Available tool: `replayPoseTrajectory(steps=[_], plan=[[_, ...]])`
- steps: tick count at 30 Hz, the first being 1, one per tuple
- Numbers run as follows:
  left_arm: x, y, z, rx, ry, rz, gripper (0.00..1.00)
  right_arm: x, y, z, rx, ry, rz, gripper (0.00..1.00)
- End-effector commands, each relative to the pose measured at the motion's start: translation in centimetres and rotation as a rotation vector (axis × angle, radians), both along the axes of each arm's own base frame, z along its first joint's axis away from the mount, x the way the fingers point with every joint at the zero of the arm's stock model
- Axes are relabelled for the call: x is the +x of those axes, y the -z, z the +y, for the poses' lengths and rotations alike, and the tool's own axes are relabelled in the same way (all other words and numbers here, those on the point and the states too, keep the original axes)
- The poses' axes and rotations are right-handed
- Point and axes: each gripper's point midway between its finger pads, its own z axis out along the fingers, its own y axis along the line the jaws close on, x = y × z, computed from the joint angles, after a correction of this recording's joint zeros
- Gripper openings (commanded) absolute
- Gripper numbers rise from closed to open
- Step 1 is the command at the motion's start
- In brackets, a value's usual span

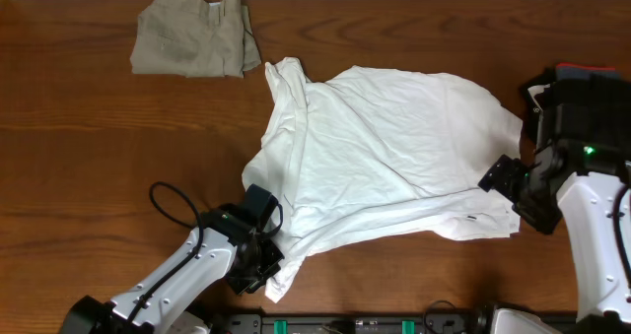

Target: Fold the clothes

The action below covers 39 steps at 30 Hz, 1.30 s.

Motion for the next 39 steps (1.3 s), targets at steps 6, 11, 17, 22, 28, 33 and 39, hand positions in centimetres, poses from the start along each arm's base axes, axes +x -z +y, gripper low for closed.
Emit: replayPoseTrajectory(steps=[6,11,17,22,28,33,39], plan=[[-0.9,1.8,2.0,0.093,0.018,0.003,0.19,-1.8,2.9,-0.9,-0.008,0.137,0.037,0.93],[-0.9,1.8,2.0,0.092,0.018,0.002,0.2,-3.0,4.1,-1.0,0.001,0.202,0.072,0.93],[-0.9,1.8,2.0,0.092,0.019,0.002,0.19,-2.8,6.3,-0.1,0.076,0.276,0.031,0.89],[-0.9,1.8,2.0,0.093,0.019,0.003,0.19,-3.1,7.7,-0.6,0.074,0.317,0.012,0.84],[-0.9,1.8,2.0,0.093,0.019,0.002,0.19,-3.2,8.3,-0.7,0.073,0.322,0.002,0.77],[-0.9,1.8,2.0,0.093,0.019,0.002,0.19,-2.8,8.2,-0.7,0.077,0.32,-0.015,0.65],[-0.9,1.8,2.0,0.093,0.019,0.002,0.19,-2.7,8.2,-0.6,0.085,0.32,-0.018,0.51]])
